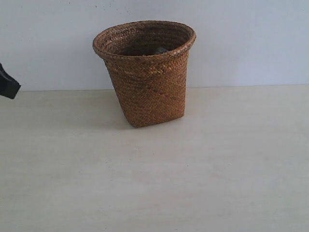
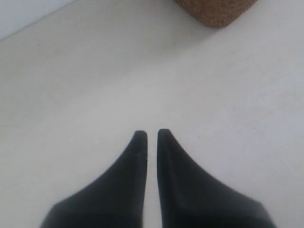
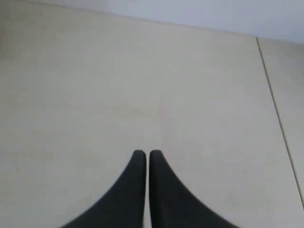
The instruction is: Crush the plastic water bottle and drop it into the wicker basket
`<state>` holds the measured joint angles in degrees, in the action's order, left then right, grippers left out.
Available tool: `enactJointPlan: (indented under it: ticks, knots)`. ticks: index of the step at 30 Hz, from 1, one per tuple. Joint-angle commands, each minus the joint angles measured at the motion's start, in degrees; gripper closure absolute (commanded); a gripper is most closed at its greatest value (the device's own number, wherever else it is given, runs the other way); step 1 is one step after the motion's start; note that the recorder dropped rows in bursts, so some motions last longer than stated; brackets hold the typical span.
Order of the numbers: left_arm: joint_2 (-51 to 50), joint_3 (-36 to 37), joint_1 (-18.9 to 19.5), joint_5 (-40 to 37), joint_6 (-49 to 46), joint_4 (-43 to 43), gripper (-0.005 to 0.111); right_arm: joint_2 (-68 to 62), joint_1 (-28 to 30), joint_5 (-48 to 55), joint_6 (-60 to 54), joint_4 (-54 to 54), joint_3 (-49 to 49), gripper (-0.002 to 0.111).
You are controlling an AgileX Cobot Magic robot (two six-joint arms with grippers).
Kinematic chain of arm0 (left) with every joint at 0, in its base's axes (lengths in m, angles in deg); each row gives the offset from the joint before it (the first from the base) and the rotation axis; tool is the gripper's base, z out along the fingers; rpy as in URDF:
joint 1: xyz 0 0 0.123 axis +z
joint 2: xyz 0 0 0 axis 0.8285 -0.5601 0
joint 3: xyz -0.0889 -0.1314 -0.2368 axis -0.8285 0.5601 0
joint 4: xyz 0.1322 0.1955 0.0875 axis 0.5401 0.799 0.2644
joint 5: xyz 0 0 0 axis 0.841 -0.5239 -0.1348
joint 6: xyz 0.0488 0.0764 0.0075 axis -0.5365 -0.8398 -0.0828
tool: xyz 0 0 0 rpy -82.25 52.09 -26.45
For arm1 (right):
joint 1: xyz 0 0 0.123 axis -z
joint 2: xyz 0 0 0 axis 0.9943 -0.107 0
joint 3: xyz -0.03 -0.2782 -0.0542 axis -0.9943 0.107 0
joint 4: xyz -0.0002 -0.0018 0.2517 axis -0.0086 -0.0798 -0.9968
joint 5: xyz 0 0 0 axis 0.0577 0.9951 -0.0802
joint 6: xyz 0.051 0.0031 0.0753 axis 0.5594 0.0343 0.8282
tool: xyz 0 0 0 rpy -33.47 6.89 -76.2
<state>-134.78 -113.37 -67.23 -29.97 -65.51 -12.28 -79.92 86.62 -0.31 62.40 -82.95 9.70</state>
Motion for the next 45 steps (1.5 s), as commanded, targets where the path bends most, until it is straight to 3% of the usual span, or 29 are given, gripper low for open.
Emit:
enactJointPlan:
  ticks: [1,11,23,31,38,45]
  knots:
    - [7.79,8.33,0.14,9.12,2.39,-0.83,0.102,8.52,0.06,-6.22,0.27,-1.01,6.06,0.108]
    - [21.07,20.29,0.14,13.61,2.69,-3.16,0.102,25.85,0.06,-15.99,0.39,-2.88,19.28,0.108]
    - [38.80,30.76,0.14,21.56,2.79,-16.81,0.102,46.07,0.06,-18.72,3.12,-9.59,28.56,0.108]
    - [51.67,40.47,0.14,28.16,0.93,-19.49,0.102,61.18,0.06,-23.00,2.62,-11.87,37.02,0.108]
    - [60.13,46.60,0.14,29.64,0.93,-18.91,0.102,61.18,0.06,-24.27,0.90,-11.87,41.07,0.108]
    - [61.13,54.27,0.14,37.26,1.03,-18.91,0.102,61.18,0.06,-30.02,-1.29,-11.62,47.61,0.108]
